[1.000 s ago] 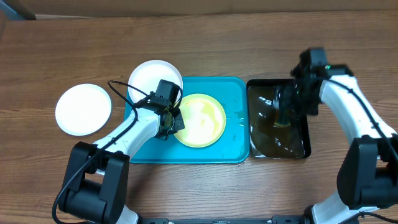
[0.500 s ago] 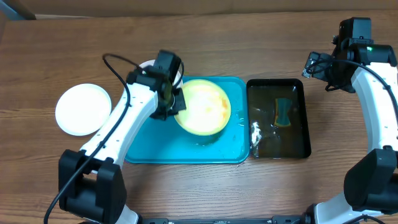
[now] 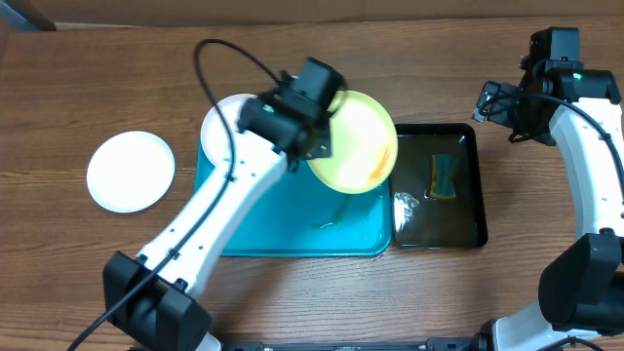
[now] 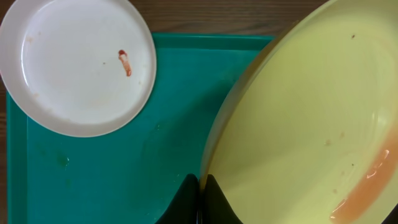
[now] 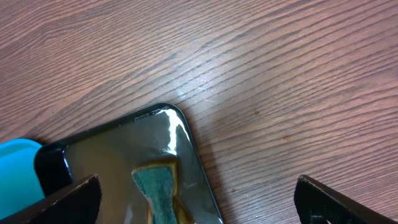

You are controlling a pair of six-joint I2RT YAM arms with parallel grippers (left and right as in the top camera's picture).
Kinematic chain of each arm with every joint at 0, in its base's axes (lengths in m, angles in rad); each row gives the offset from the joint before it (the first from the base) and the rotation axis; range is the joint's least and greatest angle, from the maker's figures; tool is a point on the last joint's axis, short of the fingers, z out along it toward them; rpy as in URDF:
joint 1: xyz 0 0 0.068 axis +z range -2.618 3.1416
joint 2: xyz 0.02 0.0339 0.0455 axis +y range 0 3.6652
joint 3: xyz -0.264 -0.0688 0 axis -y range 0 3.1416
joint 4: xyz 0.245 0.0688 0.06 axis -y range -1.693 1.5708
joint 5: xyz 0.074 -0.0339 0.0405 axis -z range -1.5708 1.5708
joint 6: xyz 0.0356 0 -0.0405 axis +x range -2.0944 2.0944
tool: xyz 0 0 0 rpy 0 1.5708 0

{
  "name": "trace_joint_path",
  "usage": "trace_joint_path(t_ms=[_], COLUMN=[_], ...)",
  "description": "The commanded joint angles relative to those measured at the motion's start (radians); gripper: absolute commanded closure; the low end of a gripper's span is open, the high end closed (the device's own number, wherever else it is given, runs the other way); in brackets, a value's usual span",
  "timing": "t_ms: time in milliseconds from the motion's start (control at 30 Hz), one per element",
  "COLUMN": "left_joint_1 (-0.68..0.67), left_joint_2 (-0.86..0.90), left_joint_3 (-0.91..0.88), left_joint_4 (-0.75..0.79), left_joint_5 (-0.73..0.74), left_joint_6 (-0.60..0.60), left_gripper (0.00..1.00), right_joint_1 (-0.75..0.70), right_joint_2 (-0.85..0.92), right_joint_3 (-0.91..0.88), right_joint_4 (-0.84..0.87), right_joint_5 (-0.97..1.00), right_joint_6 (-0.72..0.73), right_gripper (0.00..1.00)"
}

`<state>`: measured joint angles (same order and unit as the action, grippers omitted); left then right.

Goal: Clean dirty plates on tray and stack at the side

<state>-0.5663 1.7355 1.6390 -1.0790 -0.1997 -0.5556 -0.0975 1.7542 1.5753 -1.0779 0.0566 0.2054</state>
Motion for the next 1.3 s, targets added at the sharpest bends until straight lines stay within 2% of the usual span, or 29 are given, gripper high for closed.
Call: trace_joint_path(t_ms=[0,400,533,800,933,1067,1267], left_joint_1=[-0.113,-0.384,-0.446,-0.510,-0.537,-0.565,-0.584], left_joint_2=[0.006,0.011,0.016,0.088,0.144,0.174,0.174], left_joint_3=[0.026,0.026,0.026,0.026,0.026,0.026,0.026], left_joint_4=[0.023,0.107,0.180,0.301,0.321,0.331,0.336], left_joint_5=[-0.190,-0.501,-0.595,-0.731,-0.853,-0.993,-1.016], left_joint_6=[-0.034,0.011,0.092,0.304,0.379,0.399,0.398], left_gripper=[0.96,0.96,0.96,0.96,0.96,0.96,0.96], right_joint_1=[0.003,0.003,0.003,0.003,0.003,0.003,0.003], right_joint_2=[-0.011,-0.011,-0.011,-0.011,-0.011,-0.011,-0.011], right_joint_3=[0.009,0.009,0.009,0.009,0.009,0.009,0.009], right_joint_4=[0.002,0.002,0.002,0.002,0.002,0.002,0.002], right_joint_5=[0.010,0.010,0.010,0.010,0.010,0.010,0.010], right_joint_6=[0.003,0.003,0.003,0.003,0.003,0.003,0.003], right_gripper=[0.00,0.00,0.00,0.00,0.00,0.00,0.00])
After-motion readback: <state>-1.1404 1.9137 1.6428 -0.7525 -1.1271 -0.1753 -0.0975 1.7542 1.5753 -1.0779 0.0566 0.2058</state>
